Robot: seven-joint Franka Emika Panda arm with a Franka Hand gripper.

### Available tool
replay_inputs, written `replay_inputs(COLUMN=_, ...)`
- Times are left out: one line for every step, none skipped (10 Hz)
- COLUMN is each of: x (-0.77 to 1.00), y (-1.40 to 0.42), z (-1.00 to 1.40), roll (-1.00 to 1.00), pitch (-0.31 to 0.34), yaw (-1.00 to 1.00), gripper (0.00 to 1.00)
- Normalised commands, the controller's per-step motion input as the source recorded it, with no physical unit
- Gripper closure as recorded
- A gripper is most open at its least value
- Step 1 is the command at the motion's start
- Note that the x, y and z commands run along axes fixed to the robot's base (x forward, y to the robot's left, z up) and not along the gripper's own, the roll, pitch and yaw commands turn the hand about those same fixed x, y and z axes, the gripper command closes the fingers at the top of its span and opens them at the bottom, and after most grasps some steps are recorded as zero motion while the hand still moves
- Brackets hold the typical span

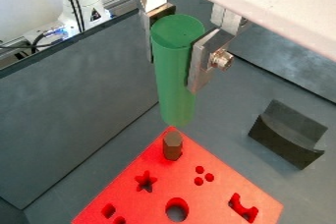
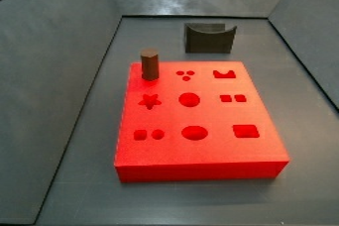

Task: Pick up the round object. Move up. Place the round object on the fixture. Regrasp the round object. Move to above the board. Insert the round object.
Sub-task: Insert the round object.

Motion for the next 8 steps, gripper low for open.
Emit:
replay_inputs(x=0.0, y=-0.02, z=-0.06, roll=0.01, pitch=0.0, yaw=0.0, gripper=1.0)
replay_inputs(x=0.28, y=0.0, z=-0.08, roll=0.0, pitch=0.08, yaw=-0.08, gripper=1.0)
replay_inputs(x=0.0, y=0.0, z=-0.14, roll=-0.03, pitch=-0.026, yaw=0.0, gripper=1.0)
replay_inputs(x=0.0, y=0.05, z=-0.55, roll=-0.22, pitch=-0.18, yaw=0.07, gripper=1.0)
replay_inputs(x=0.03, y=0.0, z=-0.59, roll=-0.26, pitch=-0.124, yaw=0.09, gripper=1.0)
replay_inputs(x=0.33, y=0.0, z=-0.6, roll=-0.26, pitch=-0.127, yaw=0.14, gripper=1.0)
replay_inputs(x=0.59, y=-0.13, z=-0.64, roll=-0.23, pitch=-0.149, yaw=0.0, gripper=1.0)
replay_inputs(x=0.48, y=-0.29, z=-0.71, roll=-0.19, pitch=-0.173, yaw=0.0, gripper=1.0)
